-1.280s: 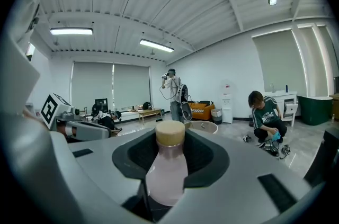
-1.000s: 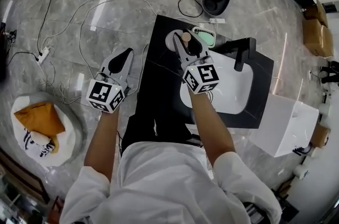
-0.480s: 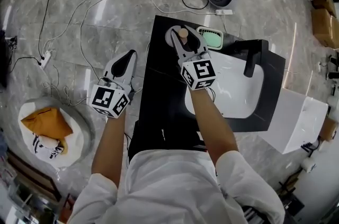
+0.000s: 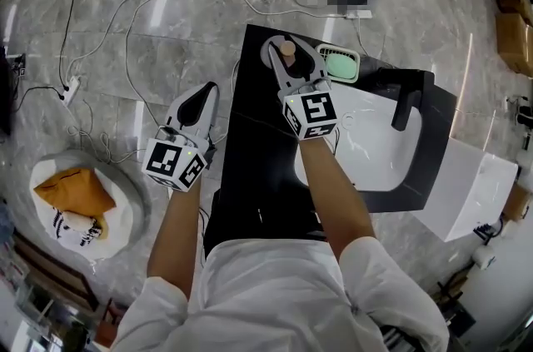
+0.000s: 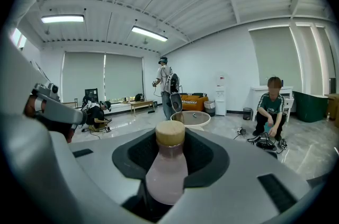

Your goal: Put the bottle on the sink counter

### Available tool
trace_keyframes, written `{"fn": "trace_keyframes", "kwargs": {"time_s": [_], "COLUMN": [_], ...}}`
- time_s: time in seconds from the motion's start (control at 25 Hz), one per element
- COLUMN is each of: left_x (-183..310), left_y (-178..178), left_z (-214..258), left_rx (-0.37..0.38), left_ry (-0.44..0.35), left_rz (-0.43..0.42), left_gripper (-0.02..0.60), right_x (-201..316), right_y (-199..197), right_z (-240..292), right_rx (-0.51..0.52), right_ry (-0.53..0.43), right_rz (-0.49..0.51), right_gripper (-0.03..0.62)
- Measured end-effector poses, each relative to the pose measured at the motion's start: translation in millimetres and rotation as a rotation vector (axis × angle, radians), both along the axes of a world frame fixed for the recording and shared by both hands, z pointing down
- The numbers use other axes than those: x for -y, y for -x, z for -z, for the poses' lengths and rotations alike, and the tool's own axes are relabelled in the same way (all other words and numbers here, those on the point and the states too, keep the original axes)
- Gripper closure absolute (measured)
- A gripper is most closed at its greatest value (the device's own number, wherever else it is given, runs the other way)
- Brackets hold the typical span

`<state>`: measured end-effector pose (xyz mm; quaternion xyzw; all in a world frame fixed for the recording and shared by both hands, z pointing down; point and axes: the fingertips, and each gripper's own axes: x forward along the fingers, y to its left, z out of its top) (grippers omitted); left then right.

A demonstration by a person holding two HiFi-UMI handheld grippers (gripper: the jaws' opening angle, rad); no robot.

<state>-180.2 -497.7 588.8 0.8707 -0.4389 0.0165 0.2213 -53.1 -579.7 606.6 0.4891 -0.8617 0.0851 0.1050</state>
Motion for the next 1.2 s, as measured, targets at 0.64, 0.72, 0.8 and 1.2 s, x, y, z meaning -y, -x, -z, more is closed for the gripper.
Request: {"fn": "trace_keyframes", "kwargs": {"time_s": [0.64, 0.72, 0.8, 1.2], "left_x": [-8.8, -8.8, -9.0, -14.5], "left_y": [-10.9, -12.8, -13.8, -15.5], "left_z": [-6.3, -4.8, -3.5, 0.9], "left_rx": [-0.013, -0.014, -0.015, -0.018], "left_ry": [0.014, 0.011, 0.008, 0.002], "left_rz": [-0.021, -0.024, -0.026, -0.025], "left_gripper": [0.563, 0.563, 0.563, 0.563], "right_x": [4.2, 4.7, 5.0, 4.5], "right_y": [1.4, 1.3, 1.3, 2.8], "right_z": [-16.9, -16.9, -17.0, -20.0], "right_rx": [-0.017, -0.020, -0.021, -0.044], "right_ry": [0.013, 0.011, 0.010, -0.002], "right_rz": [-0.004, -0.002, -0.003, 0.000], "right_gripper": [0.456, 0.457, 0.457, 0.456]}}
